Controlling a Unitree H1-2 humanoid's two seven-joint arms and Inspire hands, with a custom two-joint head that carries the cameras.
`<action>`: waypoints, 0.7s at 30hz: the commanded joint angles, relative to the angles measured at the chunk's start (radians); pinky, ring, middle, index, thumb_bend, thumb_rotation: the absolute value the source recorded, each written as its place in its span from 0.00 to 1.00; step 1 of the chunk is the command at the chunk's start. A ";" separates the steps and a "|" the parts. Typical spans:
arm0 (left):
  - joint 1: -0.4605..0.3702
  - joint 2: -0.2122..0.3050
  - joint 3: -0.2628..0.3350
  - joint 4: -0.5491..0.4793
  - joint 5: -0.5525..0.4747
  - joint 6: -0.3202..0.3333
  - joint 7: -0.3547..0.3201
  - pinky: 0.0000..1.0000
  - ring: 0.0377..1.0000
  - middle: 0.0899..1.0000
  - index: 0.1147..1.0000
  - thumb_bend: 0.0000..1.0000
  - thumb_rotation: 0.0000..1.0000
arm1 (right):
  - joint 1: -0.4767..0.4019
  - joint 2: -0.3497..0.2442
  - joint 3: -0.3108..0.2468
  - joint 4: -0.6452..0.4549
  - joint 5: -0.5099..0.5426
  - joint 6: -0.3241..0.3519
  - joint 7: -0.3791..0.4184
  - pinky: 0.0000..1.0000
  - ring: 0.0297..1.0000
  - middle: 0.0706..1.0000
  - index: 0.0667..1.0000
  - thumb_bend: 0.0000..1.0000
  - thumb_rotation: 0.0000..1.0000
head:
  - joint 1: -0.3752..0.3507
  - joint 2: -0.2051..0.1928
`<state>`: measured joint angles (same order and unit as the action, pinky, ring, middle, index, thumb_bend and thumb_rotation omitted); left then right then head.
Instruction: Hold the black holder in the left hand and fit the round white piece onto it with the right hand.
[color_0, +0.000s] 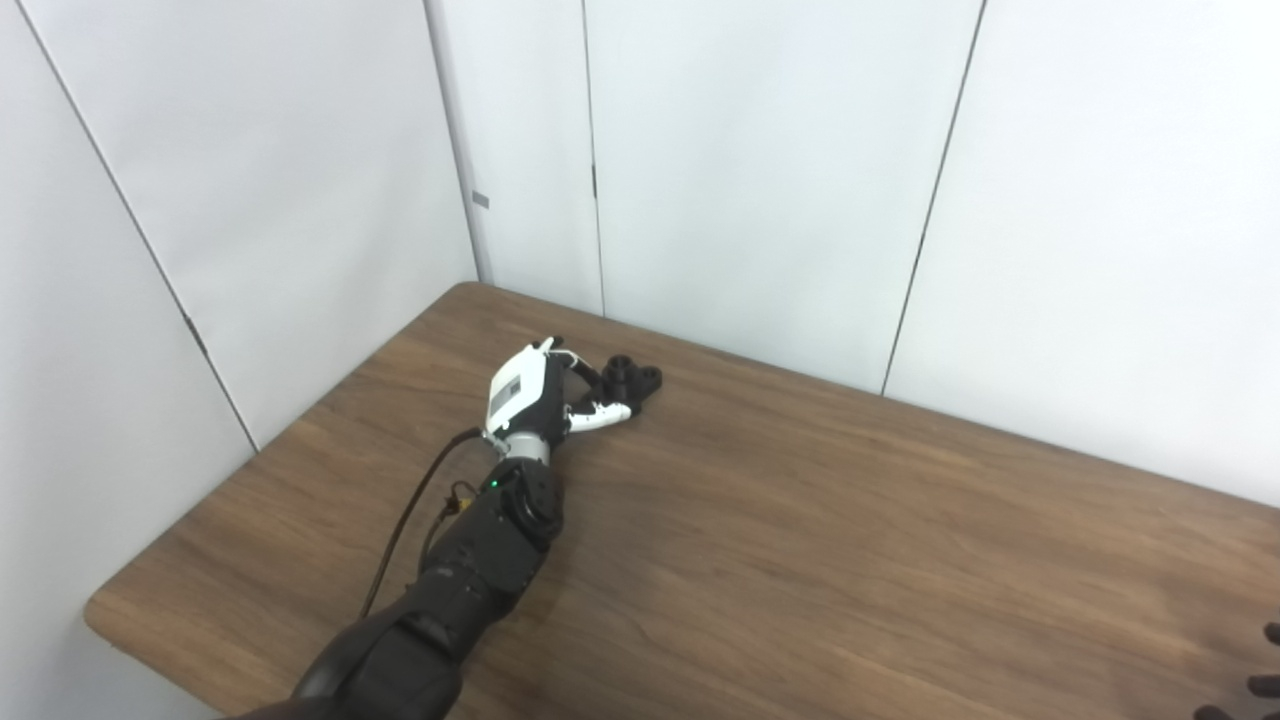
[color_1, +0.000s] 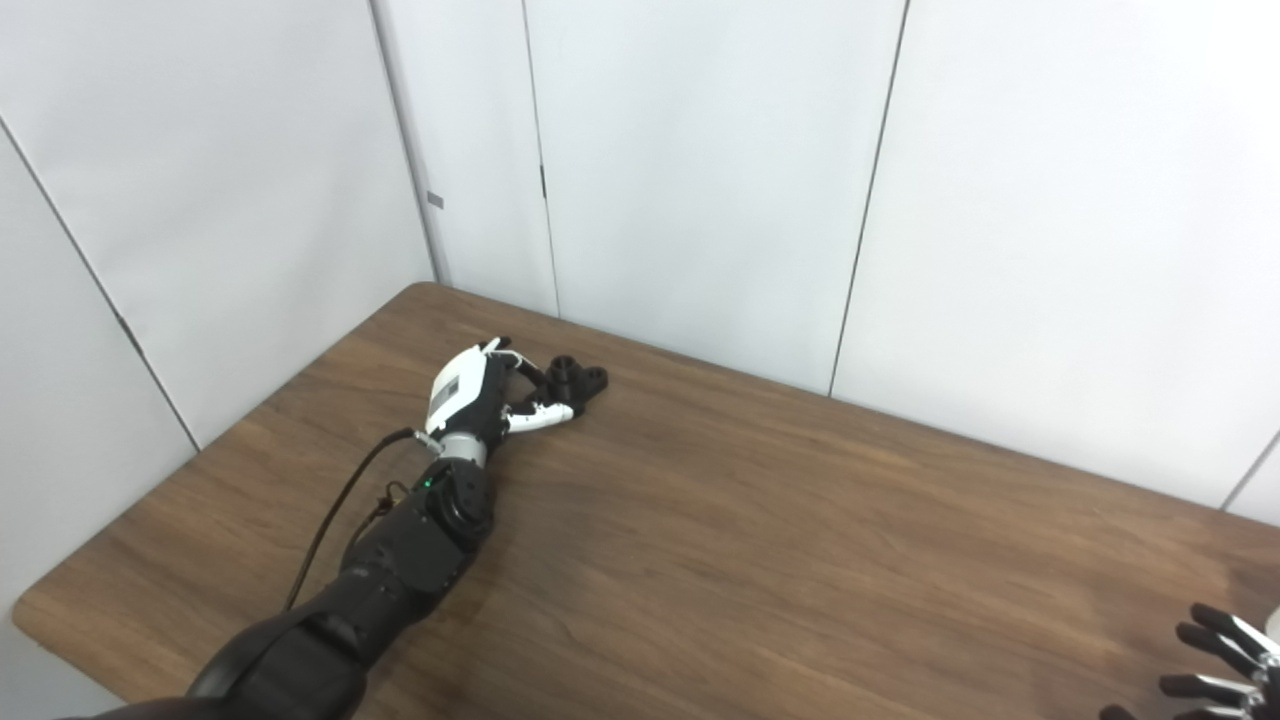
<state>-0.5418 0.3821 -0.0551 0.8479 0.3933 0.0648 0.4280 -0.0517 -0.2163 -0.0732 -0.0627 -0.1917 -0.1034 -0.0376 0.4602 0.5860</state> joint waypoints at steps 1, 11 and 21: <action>0.046 -0.052 -0.034 0.056 -0.021 0.005 -0.084 1.00 1.00 0.93 0.42 0.52 0.06 | -0.020 -0.005 -0.009 -0.040 -0.006 -0.005 -0.009 0.44 0.57 0.71 0.74 0.51 0.00 | -0.001 0.003; 0.057 -0.060 -0.049 0.072 -0.028 -0.047 -0.088 1.00 1.00 0.92 0.42 0.52 0.06 | -0.022 -0.008 -0.010 -0.051 -0.005 0.007 -0.007 0.43 0.55 0.72 0.75 0.50 0.00 | -0.002 0.009; 0.090 -0.043 -0.074 0.006 -0.074 -0.140 -0.206 1.00 1.00 0.93 0.42 0.52 0.05 | -0.024 -0.002 -0.011 -0.053 -0.005 0.014 -0.011 0.42 0.56 0.72 0.74 0.52 0.00 | -0.041 0.014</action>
<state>-0.5174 0.4147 -0.0843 0.8363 0.3520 -0.0613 0.3467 -0.0513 -0.2149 -0.0742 -0.0811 -0.1942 -0.0771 -0.0376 0.4204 0.5998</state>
